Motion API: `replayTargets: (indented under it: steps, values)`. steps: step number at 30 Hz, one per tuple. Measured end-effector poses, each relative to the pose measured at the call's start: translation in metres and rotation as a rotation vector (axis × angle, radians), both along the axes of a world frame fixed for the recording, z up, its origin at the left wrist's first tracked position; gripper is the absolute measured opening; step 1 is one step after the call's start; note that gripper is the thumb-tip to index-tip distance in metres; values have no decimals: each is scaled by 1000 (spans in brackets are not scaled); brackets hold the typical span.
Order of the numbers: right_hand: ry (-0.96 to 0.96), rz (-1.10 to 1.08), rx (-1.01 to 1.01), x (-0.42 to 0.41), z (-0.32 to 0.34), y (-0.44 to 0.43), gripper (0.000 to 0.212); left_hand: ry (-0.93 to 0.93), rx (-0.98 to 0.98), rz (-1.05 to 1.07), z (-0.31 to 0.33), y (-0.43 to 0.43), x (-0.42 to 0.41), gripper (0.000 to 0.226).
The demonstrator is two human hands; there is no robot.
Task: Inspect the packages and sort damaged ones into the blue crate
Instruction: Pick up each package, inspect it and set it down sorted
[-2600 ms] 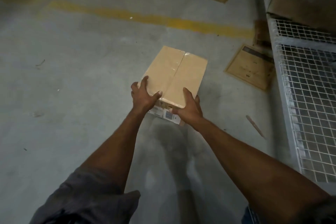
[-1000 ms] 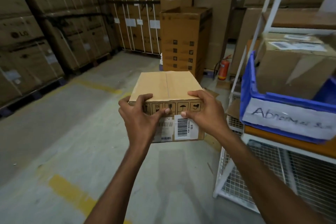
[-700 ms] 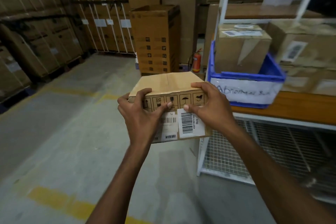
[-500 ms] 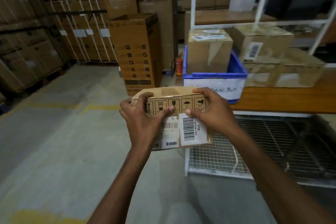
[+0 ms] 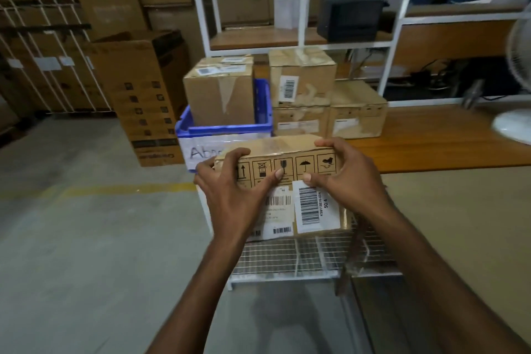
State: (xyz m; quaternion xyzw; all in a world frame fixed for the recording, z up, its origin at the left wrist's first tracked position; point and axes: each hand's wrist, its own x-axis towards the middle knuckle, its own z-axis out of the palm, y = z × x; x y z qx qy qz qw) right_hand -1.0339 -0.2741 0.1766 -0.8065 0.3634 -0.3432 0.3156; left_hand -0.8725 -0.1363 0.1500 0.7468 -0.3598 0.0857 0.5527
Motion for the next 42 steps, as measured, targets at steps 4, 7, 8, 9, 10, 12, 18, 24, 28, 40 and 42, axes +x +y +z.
replayTargets:
  steps: [4,7,8,9,10,12,18,24,28,40,42]
  values:
    - [6,-16,-58,-39,11,-46,68,26,-44,-33,4,-47,-39,68]
    - [-33,-24,-83,-53,15,-75,68,15,-69,-54,11,-79,-51,69]
    - [-48,-27,-87,-55,14,-83,68,11,-72,-56,12,-89,-52,69]
    - [-64,-31,-84,-57,13,-91,67,3,-80,-57,12,-97,-53,70]
    - [-81,-35,-76,-58,12,-98,67,-9,-92,-58,11,-105,-54,70]
    - [-112,-32,-51,-63,9,-114,66,-28,-110,-57,6,-120,-58,69]
    - [-85,-35,-15,-93,13,-143,67,-20,-109,-100,0,-155,-80,66]
    - [-113,-45,13,-98,11,-175,67,-27,-84,-143,5,-188,-77,64]
    - [-173,-71,41,-80,-9,-198,69,-46,-82,-154,0,-210,-61,63]
    - [-56,-52,81,-29,-82,-242,67,20,83,-127,-76,-239,-14,63]
    - [2,-59,68,-22,-91,-246,61,16,122,-110,-87,-241,-9,60]
